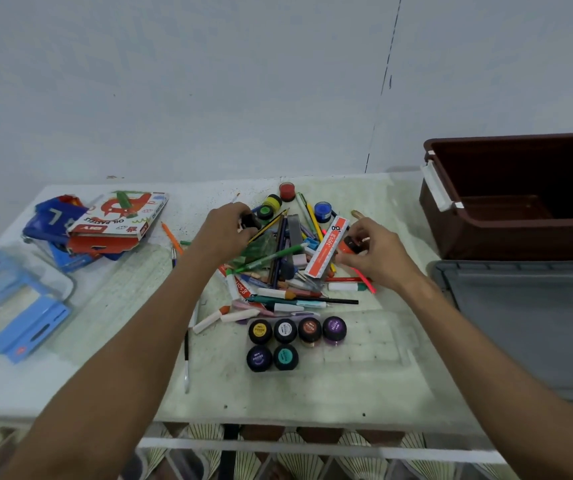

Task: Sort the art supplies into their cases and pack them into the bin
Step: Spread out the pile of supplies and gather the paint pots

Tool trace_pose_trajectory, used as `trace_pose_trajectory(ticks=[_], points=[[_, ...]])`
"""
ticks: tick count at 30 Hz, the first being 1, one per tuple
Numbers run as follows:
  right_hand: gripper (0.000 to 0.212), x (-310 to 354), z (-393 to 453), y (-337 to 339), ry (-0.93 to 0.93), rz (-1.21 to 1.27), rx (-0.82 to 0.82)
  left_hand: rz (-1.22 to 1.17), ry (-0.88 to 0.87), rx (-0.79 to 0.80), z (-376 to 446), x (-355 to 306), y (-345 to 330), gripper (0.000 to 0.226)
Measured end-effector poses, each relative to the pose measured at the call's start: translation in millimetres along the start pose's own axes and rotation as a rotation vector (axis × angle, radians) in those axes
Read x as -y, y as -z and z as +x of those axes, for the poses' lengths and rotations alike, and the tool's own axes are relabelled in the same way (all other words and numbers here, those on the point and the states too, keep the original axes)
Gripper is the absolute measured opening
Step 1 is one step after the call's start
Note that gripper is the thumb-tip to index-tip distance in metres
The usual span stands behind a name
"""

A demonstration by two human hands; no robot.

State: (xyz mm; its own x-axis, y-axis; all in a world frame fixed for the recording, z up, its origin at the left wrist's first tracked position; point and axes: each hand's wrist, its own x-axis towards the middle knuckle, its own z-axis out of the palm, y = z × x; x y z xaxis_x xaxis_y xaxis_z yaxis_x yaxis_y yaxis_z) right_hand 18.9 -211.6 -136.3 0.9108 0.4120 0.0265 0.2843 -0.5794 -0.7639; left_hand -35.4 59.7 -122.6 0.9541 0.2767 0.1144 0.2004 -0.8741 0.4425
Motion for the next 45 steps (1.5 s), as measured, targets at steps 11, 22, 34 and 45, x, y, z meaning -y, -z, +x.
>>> trace_pose_trajectory(ticks=[11, 22, 34, 45], points=[[0.052, 24.0, -111.3, 1.8, 0.118, 0.006, 0.227, -0.293, -0.124, 0.011, -161.5, -77.7, -21.4, 0.036], [0.064, 17.3, -129.3, -21.0, 0.083, -0.029, 0.179, -0.243, -0.056, 0.065, -193.9, -74.2, -38.3, 0.048], [0.066, 5.1, -134.3, -28.3, 0.08, -0.022, 0.194, -0.081, -0.041, 0.057, -198.7, -70.2, -46.3, 0.044], [0.042, -5.9, -138.3, -27.4, 0.062, 0.071, 0.134, -0.027, -0.01, 0.041, -199.2, -67.3, -50.7, 0.056]])
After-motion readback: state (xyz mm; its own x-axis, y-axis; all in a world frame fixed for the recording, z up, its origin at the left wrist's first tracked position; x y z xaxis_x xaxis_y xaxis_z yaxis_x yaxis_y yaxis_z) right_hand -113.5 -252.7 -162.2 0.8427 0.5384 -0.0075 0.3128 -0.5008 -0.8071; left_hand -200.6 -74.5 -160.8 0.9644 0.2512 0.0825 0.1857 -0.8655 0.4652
